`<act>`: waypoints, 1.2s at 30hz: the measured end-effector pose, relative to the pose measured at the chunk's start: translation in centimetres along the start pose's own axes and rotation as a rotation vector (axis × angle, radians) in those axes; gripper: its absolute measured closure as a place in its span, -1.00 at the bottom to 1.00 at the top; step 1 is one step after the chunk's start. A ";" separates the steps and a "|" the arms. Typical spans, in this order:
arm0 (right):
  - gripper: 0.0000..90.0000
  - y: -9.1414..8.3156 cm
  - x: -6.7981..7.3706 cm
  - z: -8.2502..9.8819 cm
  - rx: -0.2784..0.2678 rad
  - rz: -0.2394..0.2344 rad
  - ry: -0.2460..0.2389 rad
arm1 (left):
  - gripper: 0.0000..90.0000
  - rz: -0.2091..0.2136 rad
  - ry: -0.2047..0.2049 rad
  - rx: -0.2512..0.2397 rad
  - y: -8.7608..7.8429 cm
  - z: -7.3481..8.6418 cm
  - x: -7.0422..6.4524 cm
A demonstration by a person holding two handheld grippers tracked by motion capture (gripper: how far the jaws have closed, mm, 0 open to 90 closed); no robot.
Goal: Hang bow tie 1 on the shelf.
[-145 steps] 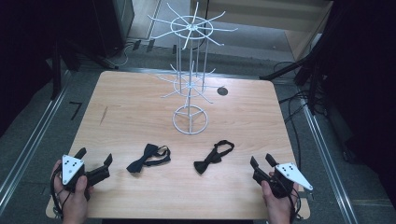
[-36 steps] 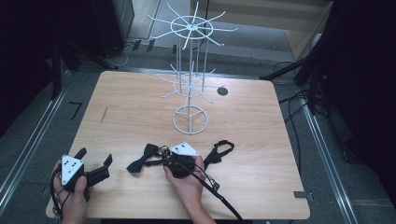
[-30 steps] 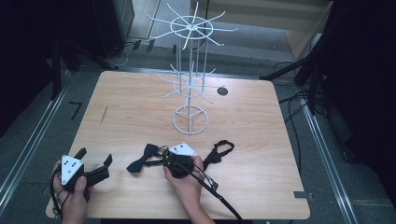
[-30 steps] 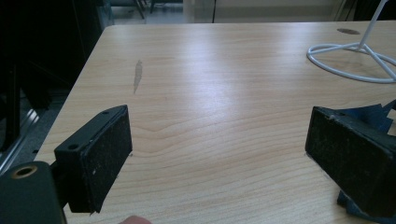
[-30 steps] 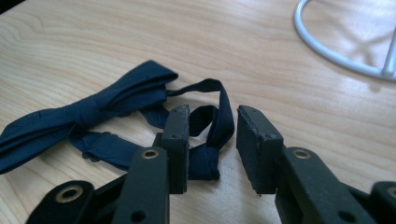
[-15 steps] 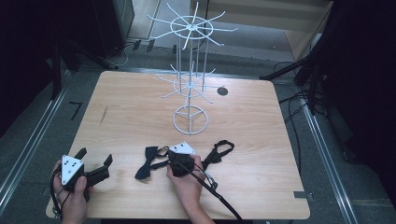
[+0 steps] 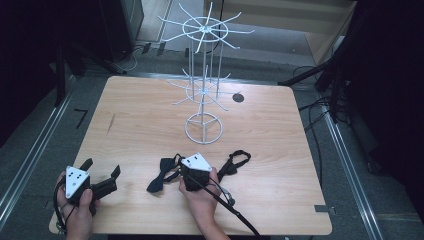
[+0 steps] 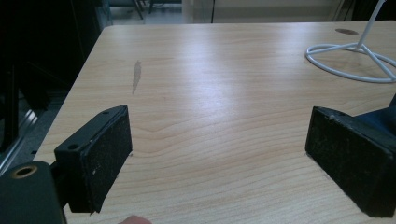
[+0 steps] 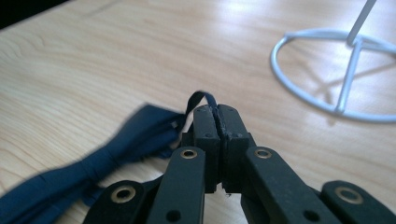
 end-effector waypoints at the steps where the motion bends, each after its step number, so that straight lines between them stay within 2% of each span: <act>1: 0.99 0.0 0.0 0.0 0.000 0.000 0.000 | -0.82 0.000 0.000 0.000 0.0 0.0 0.0; 4: 0.99 -0.9 -0.1 -0.9 -0.036 0.013 -0.023 | -0.82 -0.001 0.003 0.000 0.0 0.0 0.0; 16: 0.99 -2.9 -0.6 -3.2 -0.116 0.033 -0.084 | -0.82 -0.002 0.002 -0.001 0.0 0.0 0.0; 30: 0.99 -4.4 -1.2 -5.4 -0.166 0.052 -0.121 | -0.82 -0.001 0.003 -0.001 0.0 0.0 0.0; 36: 0.99 -4.9 -1.6 -6.0 -0.182 0.062 -0.120 | -0.82 -0.002 0.003 -0.001 0.0 0.0 0.0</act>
Point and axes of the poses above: each handheld gripper's, and its own axes: y roughly forward along the jaws, z roughly out of its underside, x roughly to its left, the point moved 8 cm from there along y, roughly forward along the jaws, and after that the axes turned 14 degrees about -z, right-handed, at the moved point
